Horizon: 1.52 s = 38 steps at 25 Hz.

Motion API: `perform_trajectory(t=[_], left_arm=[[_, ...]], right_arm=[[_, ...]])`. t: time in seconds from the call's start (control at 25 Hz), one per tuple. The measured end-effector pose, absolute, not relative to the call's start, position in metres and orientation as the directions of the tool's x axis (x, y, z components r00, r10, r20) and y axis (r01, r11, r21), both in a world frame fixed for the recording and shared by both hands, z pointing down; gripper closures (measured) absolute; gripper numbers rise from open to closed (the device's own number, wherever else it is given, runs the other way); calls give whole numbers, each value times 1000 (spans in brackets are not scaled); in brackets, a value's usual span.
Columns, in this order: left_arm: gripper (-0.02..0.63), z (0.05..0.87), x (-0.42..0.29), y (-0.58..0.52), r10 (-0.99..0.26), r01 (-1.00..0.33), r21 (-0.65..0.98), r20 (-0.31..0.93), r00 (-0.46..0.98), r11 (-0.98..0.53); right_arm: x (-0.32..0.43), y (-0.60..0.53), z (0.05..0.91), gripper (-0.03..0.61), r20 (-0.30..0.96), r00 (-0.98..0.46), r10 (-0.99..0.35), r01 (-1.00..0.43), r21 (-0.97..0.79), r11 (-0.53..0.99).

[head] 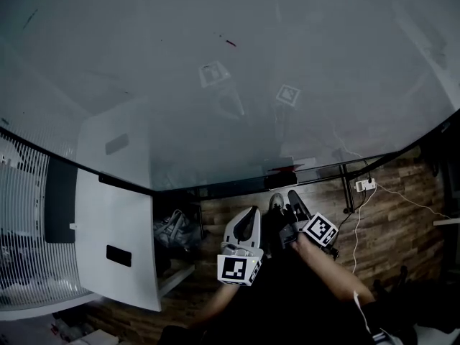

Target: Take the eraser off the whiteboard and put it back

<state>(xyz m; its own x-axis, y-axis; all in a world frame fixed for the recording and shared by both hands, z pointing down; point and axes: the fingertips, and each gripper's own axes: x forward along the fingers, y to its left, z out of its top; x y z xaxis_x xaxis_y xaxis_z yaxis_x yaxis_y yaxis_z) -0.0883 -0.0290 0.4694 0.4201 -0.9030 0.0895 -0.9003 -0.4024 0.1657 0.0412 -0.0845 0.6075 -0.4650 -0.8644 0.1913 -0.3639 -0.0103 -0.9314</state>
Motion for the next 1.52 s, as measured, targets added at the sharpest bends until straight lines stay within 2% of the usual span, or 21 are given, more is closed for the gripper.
perform_trajectory(t=[0.12, 0.28, 0.48, 0.56, 0.64, 0.84, 1.08, 1.52], left_arm=[[612, 465, -87, -26, -905, -901, 157, 76, 420, -405], [612, 464, -86, -21, -905, -901, 146, 64, 420, -408], [612, 463, -81, -15, -902, -900, 131, 61, 426, -416], [612, 463, -81, -14, -904, -901, 135, 66, 423, -411], [612, 465, -84, -14, -905, -903, 134, 74, 420, -408], [612, 467, -87, -14, -903, -904, 114, 82, 422, -412], [612, 466, -90, -15, -903, -905, 109, 84, 421, -412], [612, 470, -99, -15, -906, -909, 111, 94, 412, -401]], right_arm=[[47, -87, 580, 565, 145, -471, -870, -432, -898, 84], [52, -86, 544, 565, 129, -468, -875, -613, -760, 216], [50, -74, 490, 565, 140, -436, -889, -859, -359, 365], [45, -61, 472, 565, 128, -430, -894, -894, -200, 401], [39, -48, 468, 565, 121, -442, -889, -895, -127, 427], [28, -24, 492, 565, 192, -487, -852, -873, -132, 469], [22, -30, 477, 566, 131, -498, -857, -866, -123, 484], [11, -35, 467, 566, 131, -515, -847, -857, -115, 503]])
